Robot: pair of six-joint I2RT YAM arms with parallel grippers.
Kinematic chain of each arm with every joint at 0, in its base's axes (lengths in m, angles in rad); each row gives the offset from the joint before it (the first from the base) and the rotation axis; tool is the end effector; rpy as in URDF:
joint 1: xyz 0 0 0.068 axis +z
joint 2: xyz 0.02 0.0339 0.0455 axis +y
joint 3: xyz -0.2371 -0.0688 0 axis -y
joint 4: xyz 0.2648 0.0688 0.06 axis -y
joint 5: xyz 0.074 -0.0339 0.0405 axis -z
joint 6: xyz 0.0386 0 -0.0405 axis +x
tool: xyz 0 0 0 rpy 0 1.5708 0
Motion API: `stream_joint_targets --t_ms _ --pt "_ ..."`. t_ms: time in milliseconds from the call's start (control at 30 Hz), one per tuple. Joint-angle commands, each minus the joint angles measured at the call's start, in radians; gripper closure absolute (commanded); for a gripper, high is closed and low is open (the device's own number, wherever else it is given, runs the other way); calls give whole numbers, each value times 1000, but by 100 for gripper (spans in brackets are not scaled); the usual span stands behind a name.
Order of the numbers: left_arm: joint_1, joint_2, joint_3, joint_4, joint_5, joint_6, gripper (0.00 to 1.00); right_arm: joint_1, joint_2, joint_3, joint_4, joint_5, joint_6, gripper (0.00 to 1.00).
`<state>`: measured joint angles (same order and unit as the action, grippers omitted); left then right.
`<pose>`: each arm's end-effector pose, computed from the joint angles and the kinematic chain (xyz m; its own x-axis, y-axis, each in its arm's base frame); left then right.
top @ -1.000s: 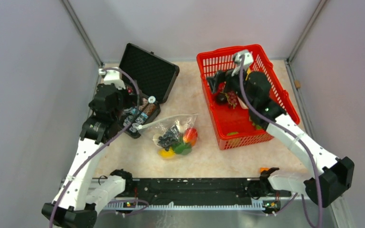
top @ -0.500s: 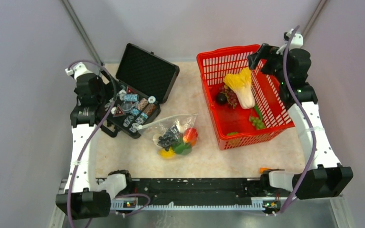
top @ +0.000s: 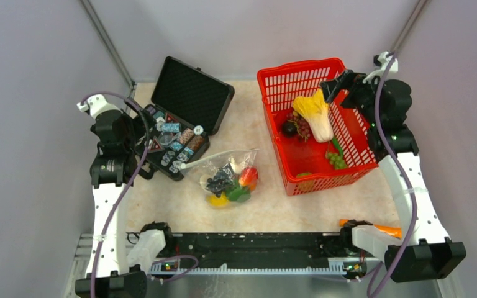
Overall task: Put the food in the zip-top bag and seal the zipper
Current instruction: Reset both arms
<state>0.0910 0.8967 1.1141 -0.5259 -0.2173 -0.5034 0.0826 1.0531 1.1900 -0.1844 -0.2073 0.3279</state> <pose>0.2224 0.0286 0.3805 -0.1234 -0.4843 -0.8662 -0.4028 0.8221 -0.4023 0.2669 0.0301 0.4098 -0.1368 0.3049 -0.9425 -0.2552 0.9085 0.3309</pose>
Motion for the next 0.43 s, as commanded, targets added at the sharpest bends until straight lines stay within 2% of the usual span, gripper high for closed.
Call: stream_joint_targets --t_ms 0,400 --pt "3 -6 -2 36 -31 0 1 3 58 74 -62 20 17 1" --pt "3 34 15 30 -29 -10 1 2 57 84 -40 -5 9 1"
